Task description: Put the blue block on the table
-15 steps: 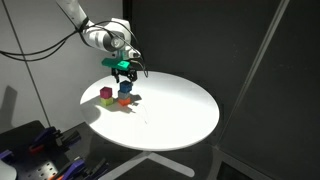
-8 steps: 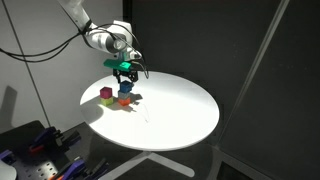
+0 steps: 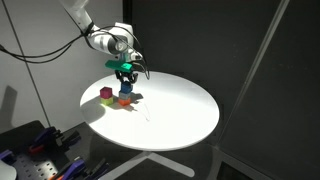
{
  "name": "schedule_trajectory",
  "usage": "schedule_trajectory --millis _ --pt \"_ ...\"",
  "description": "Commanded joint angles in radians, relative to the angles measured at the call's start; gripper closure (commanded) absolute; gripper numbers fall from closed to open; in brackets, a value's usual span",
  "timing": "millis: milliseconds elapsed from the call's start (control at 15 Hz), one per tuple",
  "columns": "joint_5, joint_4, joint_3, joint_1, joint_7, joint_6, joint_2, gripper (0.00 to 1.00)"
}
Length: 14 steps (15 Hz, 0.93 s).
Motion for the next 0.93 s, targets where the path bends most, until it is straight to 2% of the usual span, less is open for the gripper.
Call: schedule_trajectory --millis 0,133,467,867 --pt "-0.025 0.038 0.002 0.003 0.03 -0.03 0.004 0.67" --pt "-0.03 0.048 0.001 0.008 0.034 -0.046 -0.009 0.71" --pt "-0.044 0.078 0.0 0.023 0.056 -0.114 -0.065 0.71" --pt "-0.043 0.047 -0.009 0.014 0.087 -0.193 -0.189 0.71"
